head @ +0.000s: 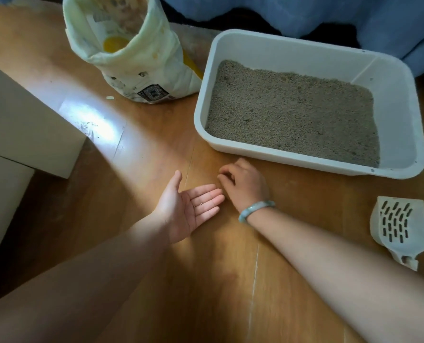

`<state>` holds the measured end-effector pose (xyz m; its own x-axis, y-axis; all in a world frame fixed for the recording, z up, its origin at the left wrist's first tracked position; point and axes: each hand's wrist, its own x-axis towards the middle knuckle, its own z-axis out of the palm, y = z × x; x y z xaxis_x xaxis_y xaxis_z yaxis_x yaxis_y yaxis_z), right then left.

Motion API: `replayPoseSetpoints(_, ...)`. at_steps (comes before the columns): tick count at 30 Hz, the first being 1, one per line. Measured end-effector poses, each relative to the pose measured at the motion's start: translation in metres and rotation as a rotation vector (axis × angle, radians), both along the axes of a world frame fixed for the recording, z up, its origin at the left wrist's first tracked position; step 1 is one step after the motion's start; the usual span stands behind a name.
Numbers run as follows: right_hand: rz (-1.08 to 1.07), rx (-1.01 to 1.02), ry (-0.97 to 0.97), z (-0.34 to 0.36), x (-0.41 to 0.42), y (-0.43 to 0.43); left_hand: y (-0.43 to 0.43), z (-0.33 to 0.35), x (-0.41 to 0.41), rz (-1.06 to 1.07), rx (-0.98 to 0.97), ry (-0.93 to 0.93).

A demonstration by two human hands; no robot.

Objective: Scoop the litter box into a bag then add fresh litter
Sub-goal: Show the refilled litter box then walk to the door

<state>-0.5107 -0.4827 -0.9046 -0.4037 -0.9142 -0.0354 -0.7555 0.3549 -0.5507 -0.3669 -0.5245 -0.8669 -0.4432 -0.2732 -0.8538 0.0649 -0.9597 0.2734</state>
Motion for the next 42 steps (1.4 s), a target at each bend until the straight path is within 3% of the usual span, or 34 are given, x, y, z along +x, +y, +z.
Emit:
replayPoseSetpoints(8, -0.050, -0.017, 0.249, -0.009, 0.015, -0.016, -0.024, -0.004, 0.033, 0.086, -0.018, -0.004)
replayPoseSetpoints(13, -0.066, -0.006, 0.294, -0.012, 0.019, -0.014, -0.027, -0.003, 0.038, 0.093, -0.018, 0.011)
replayPoseSetpoints(18, -0.076, -0.048, 0.173, -0.005, 0.023, -0.014, -0.025, -0.005, 0.037, 0.084, -0.006, 0.026)
replayPoseSetpoints(22, 0.147, -0.193, 0.100, 0.014, 0.050, -0.002, -0.018, -0.006, 0.030, 0.049, -0.005, 0.036)
replayPoseSetpoints(27, 0.287, -0.191, 0.059, 0.022, 0.061, 0.031, -0.004, -0.001, 0.020, -0.067, 0.033, 0.076)
replayPoseSetpoints(31, 0.231, -0.206, -0.022, 0.022, 0.036, 0.060, 0.014, -0.001, 0.011, -0.173, 0.036, 0.061)
replayPoseSetpoints(34, 0.065, -0.149, -0.034, 0.017, 0.002, 0.083, 0.023, -0.001, 0.001, -0.184, 0.041, 0.026)
replayPoseSetpoints(38, -0.162, 0.033, 0.055, 0.007, -0.054, 0.103, 0.028, -0.001, -0.009, -0.164, 0.052, 0.008)
replayPoseSetpoints(42, -0.168, 0.089, 0.216, 0.004, -0.083, 0.101, 0.030, -0.001, -0.018, -0.167, 0.054, 0.004)
